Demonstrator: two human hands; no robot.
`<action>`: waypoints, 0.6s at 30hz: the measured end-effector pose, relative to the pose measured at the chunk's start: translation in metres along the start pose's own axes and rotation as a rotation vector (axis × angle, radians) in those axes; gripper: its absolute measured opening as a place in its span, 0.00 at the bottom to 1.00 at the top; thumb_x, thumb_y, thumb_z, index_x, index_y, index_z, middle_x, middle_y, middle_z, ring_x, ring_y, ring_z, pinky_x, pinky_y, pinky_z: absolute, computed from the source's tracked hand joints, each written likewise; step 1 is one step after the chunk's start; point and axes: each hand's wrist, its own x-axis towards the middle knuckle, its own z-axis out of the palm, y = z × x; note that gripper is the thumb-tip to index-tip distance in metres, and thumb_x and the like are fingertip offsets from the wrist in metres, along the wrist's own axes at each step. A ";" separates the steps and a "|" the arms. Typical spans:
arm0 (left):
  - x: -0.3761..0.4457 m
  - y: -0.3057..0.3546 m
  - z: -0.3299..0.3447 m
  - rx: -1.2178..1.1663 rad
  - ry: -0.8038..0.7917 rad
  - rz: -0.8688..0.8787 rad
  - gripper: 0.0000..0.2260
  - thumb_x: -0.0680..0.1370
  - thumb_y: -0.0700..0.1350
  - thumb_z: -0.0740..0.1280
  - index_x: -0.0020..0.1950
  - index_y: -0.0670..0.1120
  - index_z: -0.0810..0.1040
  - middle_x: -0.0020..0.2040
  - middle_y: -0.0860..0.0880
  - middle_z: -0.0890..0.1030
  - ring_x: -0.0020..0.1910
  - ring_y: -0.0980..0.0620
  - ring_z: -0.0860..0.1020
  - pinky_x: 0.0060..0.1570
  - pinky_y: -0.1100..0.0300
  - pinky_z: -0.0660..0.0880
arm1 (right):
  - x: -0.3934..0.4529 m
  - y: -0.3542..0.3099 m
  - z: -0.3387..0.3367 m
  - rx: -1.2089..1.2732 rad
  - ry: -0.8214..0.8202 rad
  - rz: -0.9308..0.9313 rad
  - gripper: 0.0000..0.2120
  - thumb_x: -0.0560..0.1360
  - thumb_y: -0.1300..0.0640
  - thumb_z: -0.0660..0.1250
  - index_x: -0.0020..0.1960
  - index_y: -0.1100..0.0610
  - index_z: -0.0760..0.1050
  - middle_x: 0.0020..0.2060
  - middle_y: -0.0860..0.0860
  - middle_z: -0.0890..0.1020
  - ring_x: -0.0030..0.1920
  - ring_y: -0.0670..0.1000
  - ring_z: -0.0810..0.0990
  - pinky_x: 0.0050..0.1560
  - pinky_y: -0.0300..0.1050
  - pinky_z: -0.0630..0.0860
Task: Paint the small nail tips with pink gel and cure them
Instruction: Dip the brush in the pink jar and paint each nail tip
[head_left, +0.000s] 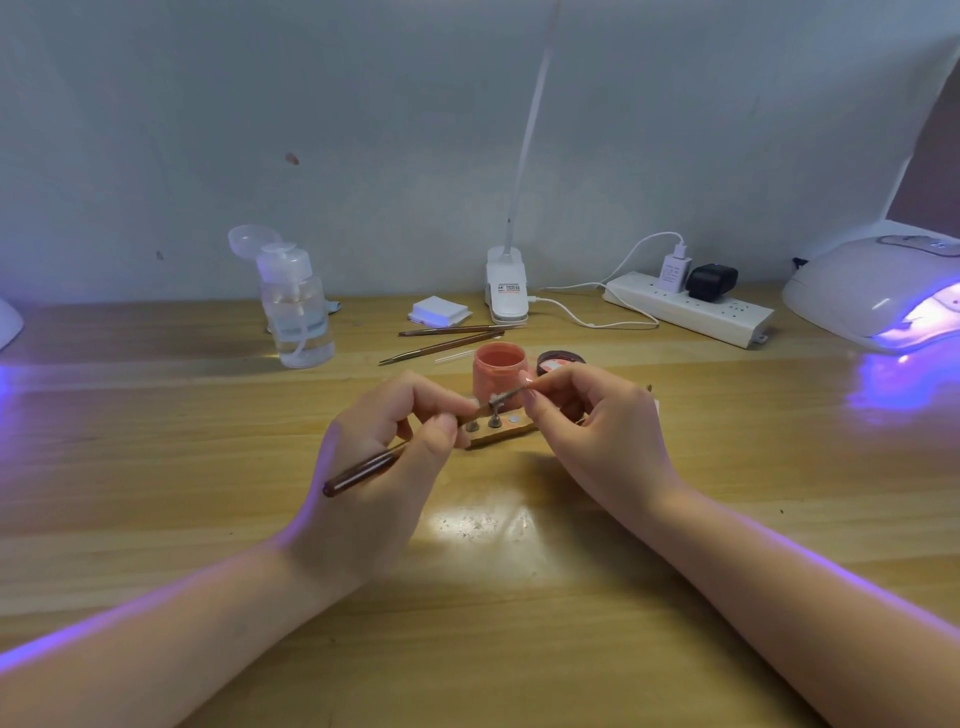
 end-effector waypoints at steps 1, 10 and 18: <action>0.001 0.000 0.001 -0.017 0.017 -0.008 0.09 0.75 0.50 0.62 0.48 0.49 0.80 0.40 0.51 0.82 0.42 0.56 0.79 0.43 0.66 0.72 | 0.000 0.000 0.000 0.006 -0.002 0.000 0.02 0.73 0.60 0.72 0.43 0.57 0.82 0.29 0.45 0.78 0.29 0.43 0.71 0.32 0.35 0.67; 0.001 0.000 0.001 -0.101 0.017 -0.049 0.07 0.75 0.41 0.62 0.46 0.45 0.80 0.38 0.50 0.82 0.40 0.58 0.79 0.42 0.70 0.72 | 0.000 0.000 0.000 0.035 -0.024 0.000 0.02 0.74 0.60 0.71 0.44 0.58 0.83 0.31 0.49 0.79 0.30 0.45 0.72 0.33 0.42 0.70; 0.001 0.000 0.002 -0.065 0.004 -0.056 0.07 0.76 0.43 0.62 0.47 0.46 0.80 0.39 0.50 0.82 0.41 0.57 0.79 0.43 0.69 0.72 | -0.001 0.000 -0.002 0.041 -0.038 -0.007 0.02 0.74 0.60 0.71 0.46 0.58 0.83 0.32 0.51 0.81 0.31 0.50 0.74 0.33 0.45 0.72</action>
